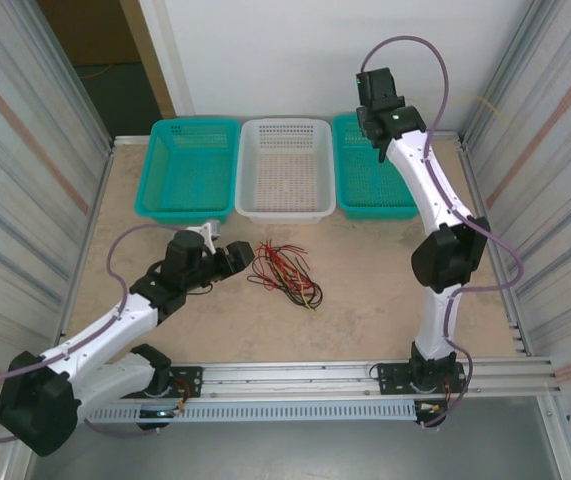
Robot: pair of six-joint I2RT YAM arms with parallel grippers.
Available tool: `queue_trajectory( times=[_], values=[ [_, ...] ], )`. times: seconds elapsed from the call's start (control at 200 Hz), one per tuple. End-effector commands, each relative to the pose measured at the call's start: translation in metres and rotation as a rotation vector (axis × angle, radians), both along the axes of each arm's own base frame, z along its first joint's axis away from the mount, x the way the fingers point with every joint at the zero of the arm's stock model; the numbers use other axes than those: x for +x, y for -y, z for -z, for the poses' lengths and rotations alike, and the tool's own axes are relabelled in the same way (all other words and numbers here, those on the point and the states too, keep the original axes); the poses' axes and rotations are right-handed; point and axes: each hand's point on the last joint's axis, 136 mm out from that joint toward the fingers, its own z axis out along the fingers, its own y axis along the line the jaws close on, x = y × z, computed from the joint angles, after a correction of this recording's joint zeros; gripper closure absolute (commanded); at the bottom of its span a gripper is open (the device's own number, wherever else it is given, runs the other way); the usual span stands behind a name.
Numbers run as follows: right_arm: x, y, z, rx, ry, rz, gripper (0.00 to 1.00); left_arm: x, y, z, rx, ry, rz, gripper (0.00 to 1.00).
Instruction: Untangle the cables
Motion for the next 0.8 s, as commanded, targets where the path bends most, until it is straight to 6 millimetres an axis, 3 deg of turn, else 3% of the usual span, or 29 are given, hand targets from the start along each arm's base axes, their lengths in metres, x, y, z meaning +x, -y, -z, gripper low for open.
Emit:
queue_trajectory(
  times=[0.0, 0.281, 0.401, 0.566, 0.636, 0.796],
  values=[
    [-0.011, 0.001, 0.026, -0.134, -0.118, -0.03, 1.0, -0.004, 0.002, -0.006, -0.026, 0.036, 0.028, 0.35],
    [-0.028, -0.021, 0.103, -0.141, -0.356, -0.118, 1.0, -0.008, -0.005, -0.01, -0.014, 0.056, 0.015, 0.35],
    [-0.043, -0.019, 0.137, -0.233, -0.463, -0.119, 1.0, -0.006, -0.005, -0.009, -0.014, 0.055, 0.008, 0.35],
    [-0.06, -0.015, 0.15, -0.303, -0.525, -0.138, 1.0, -0.003, -0.001, -0.011, -0.019, 0.051, 0.015, 0.36],
    [-0.074, -0.015, 0.168, -0.386, -0.596, -0.183, 1.0, -0.002, 0.0, -0.009, -0.017, 0.045, 0.022, 0.36],
    [-0.082, -0.021, 0.177, -0.486, -0.621, -0.218, 1.0, 0.0, 0.002, -0.007, -0.019, 0.04, 0.02, 0.36]
  ],
)
